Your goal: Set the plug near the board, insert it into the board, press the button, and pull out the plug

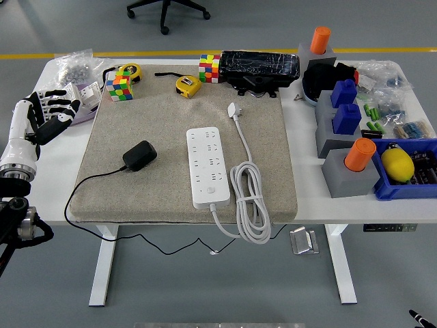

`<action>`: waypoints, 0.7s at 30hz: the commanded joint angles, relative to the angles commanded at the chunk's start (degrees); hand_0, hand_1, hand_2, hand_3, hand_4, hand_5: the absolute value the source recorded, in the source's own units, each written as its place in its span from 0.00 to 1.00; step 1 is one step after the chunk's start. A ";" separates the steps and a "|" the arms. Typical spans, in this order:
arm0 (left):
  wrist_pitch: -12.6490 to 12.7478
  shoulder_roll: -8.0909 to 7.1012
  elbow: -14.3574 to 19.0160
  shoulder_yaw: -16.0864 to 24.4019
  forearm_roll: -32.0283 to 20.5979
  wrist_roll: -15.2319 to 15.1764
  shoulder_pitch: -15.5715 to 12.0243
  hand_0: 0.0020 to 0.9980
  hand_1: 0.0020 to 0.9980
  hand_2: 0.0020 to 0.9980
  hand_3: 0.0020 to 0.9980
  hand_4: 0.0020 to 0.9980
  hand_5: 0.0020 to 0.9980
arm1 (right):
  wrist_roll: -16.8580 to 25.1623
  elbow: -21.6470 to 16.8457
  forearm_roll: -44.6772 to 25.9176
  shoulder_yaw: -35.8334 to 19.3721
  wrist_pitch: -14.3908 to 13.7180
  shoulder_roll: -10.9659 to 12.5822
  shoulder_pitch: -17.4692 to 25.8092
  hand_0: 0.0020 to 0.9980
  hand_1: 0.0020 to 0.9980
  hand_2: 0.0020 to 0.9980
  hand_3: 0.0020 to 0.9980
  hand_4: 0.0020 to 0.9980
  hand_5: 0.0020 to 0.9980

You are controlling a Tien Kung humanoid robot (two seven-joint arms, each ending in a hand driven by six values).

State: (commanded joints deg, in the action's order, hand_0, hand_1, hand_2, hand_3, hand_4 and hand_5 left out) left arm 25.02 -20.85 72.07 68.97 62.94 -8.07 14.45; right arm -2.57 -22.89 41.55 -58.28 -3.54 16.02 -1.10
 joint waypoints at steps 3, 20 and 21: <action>-0.03 -0.01 0.16 0.20 0.04 0.06 -0.24 0.47 0.53 0.55 0.60 0.80 0.29 | 0.07 -0.06 0.06 -0.16 -0.03 -0.04 -0.03 0.62 0.67 0.64 0.57 0.97 0.59; -0.41 -0.58 0.84 -0.51 0.29 0.55 0.51 0.47 0.53 0.56 0.60 0.80 0.29 | 0.08 -0.44 0.39 -0.35 -0.04 0.16 -0.74 0.62 0.67 0.64 0.57 0.97 0.59; -0.45 -0.67 0.85 -0.68 0.25 0.56 0.58 0.47 0.53 0.56 0.60 0.80 0.29 | 0.05 -0.41 0.42 -0.45 -0.03 0.17 -0.70 0.62 0.67 0.64 0.57 0.97 0.59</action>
State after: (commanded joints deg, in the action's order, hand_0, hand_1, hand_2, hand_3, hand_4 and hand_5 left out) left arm 24.57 -21.52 72.92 68.29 63.19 -7.51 15.03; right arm -2.52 -23.30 41.97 -58.73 -3.57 16.18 -1.80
